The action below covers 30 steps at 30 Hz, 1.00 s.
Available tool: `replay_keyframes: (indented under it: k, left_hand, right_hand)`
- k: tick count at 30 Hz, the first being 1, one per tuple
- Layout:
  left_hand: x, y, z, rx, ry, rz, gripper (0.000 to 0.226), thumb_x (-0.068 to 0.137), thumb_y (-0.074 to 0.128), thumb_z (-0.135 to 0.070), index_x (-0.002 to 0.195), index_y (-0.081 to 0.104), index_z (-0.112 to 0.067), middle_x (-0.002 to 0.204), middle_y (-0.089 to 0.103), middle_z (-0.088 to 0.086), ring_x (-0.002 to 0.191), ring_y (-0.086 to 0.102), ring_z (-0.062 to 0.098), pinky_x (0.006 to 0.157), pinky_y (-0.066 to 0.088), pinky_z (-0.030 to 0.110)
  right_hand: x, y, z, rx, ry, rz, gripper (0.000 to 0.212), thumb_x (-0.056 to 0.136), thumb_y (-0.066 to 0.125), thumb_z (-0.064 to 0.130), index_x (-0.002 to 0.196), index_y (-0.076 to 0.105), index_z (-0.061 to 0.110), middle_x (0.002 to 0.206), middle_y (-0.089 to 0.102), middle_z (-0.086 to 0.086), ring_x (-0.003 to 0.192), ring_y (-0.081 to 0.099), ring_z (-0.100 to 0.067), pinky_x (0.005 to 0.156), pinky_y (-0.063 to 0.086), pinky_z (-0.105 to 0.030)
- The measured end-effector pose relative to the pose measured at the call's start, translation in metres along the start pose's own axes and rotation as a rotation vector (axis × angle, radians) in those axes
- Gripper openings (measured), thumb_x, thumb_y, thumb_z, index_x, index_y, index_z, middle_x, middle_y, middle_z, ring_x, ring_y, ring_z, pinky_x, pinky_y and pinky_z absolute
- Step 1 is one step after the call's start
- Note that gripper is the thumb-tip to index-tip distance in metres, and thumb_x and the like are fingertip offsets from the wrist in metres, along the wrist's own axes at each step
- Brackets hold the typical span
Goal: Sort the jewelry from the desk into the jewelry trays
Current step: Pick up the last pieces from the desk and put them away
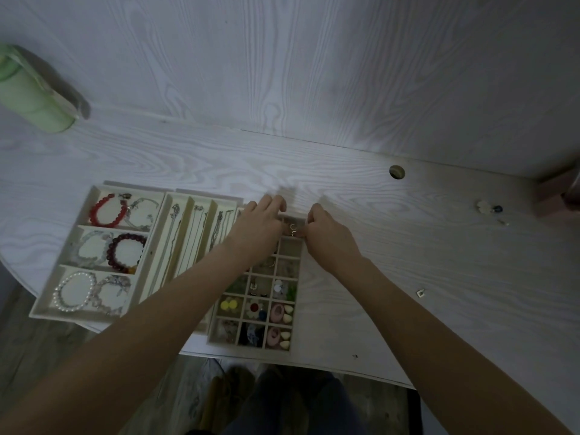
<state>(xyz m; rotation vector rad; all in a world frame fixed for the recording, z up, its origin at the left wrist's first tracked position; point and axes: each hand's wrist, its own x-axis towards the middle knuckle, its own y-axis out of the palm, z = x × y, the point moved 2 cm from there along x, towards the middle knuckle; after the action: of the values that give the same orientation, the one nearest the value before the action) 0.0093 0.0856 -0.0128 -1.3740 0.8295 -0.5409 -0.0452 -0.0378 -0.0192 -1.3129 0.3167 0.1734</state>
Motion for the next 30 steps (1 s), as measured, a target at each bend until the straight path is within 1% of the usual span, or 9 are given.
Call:
replay_keyframes:
  k: [2, 4, 8, 14, 17, 21, 24, 27, 30]
  left_hand:
    - [0.003, 0.001, -0.001, -0.02, -0.012, 0.003, 0.038, 0.09, 0.046, -0.015, 0.124, 0.06, -0.028, 0.137, 0.031, 0.003, 0.125, 0.03, 0.021, 0.095, 0.029, 0.032]
    - [0.006, 0.0, -0.001, -0.047, -0.023, 0.0, 0.033, 0.093, 0.047, -0.019, 0.121, 0.062, -0.029, 0.135, 0.033, 0.003, 0.123, 0.031, 0.022, 0.094, 0.029, 0.031]
    - [0.016, -0.003, 0.001, -0.063, -0.024, -0.002, 0.024, 0.092, 0.052, -0.027, 0.108, 0.069, -0.026, 0.132, 0.036, 0.002, 0.121, 0.033, 0.022, 0.092, 0.03, 0.032]
    - [0.021, -0.007, -0.003, -0.006, 0.029, -0.01, 0.025, 0.089, 0.052, -0.015, 0.107, 0.068, -0.022, 0.131, 0.037, 0.003, 0.122, 0.033, 0.022, 0.09, 0.03, 0.031]
    - [0.012, -0.008, 0.005, -0.016, 0.01, -0.008, 0.032, 0.088, 0.051, -0.01, 0.112, 0.067, -0.023, 0.134, 0.036, 0.003, 0.123, 0.031, 0.022, 0.092, 0.028, 0.03]
    - [-0.001, -0.006, 0.012, -0.002, 0.033, 0.033, 0.046, 0.087, 0.051, -0.008, 0.127, 0.057, -0.029, 0.138, 0.03, 0.003, 0.125, 0.028, 0.021, 0.096, 0.028, 0.031]
    - [-0.003, -0.007, 0.012, 0.037, 0.043, 0.055, 0.05, 0.085, 0.051, -0.006, 0.13, 0.054, -0.03, 0.14, 0.027, 0.002, 0.127, 0.027, 0.02, 0.099, 0.028, 0.031]
    - [-0.001, -0.01, 0.01, 0.047, 0.072, 0.042, 0.055, 0.084, 0.049, -0.001, 0.13, 0.054, -0.031, 0.14, 0.029, 0.002, 0.128, 0.027, 0.02, 0.098, 0.029, 0.031]
    - [0.002, -0.009, 0.007, 0.061, 0.101, 0.044, 0.049, 0.085, 0.048, -0.004, 0.126, 0.059, -0.028, 0.14, 0.029, 0.001, 0.127, 0.027, 0.02, 0.097, 0.027, 0.03]
  right_hand:
    - [0.001, 0.003, -0.001, 0.026, -0.002, -0.022, 0.012, 0.093, 0.048, 0.004, 0.085, 0.04, 0.008, 0.092, 0.027, -0.005, 0.077, 0.03, -0.021, 0.049, 0.022, -0.024]
    - [0.001, 0.002, 0.0, 0.048, 0.003, -0.022, 0.012, 0.093, 0.046, 0.003, 0.085, 0.038, 0.009, 0.093, 0.027, -0.005, 0.078, 0.028, -0.019, 0.05, 0.02, -0.023]
    - [0.001, 0.002, 0.001, -0.03, -0.023, -0.062, 0.006, 0.093, 0.05, 0.006, 0.094, 0.054, 0.002, 0.104, 0.039, -0.009, 0.08, 0.029, -0.017, 0.055, 0.027, -0.027]
    - [0.003, -0.001, 0.002, -0.088, -0.026, -0.037, 0.011, 0.093, 0.049, 0.005, 0.1, 0.058, 0.002, 0.112, 0.04, -0.012, 0.082, 0.027, -0.018, 0.06, 0.028, -0.031]
    - [0.003, -0.001, 0.002, -0.09, -0.043, -0.044, 0.006, 0.092, 0.049, 0.002, 0.089, 0.053, 0.006, 0.11, 0.04, -0.013, 0.083, 0.03, -0.021, 0.055, 0.024, -0.029]
    - [0.003, 0.007, -0.001, -0.073, -0.132, -0.166, 0.026, 0.083, 0.056, -0.01, 0.073, 0.04, 0.008, 0.094, 0.042, -0.014, 0.074, 0.03, -0.021, 0.046, 0.01, -0.025]
    - [0.005, 0.011, -0.002, -0.08, -0.114, -0.154, 0.028, 0.068, 0.068, -0.013, 0.061, 0.049, 0.005, 0.081, 0.048, -0.016, 0.064, 0.028, -0.019, 0.045, 0.003, -0.021]
    - [0.005, 0.011, -0.002, -0.123, -0.105, -0.154, 0.017, 0.075, 0.065, -0.01, 0.07, 0.054, 0.003, 0.088, 0.048, -0.016, 0.068, 0.029, -0.019, 0.044, 0.005, -0.023]
    - [0.005, 0.009, -0.003, -0.158, -0.089, -0.116, 0.011, 0.09, 0.05, -0.001, 0.095, 0.058, 0.004, 0.105, 0.043, -0.013, 0.078, 0.029, -0.02, 0.046, 0.011, -0.025]
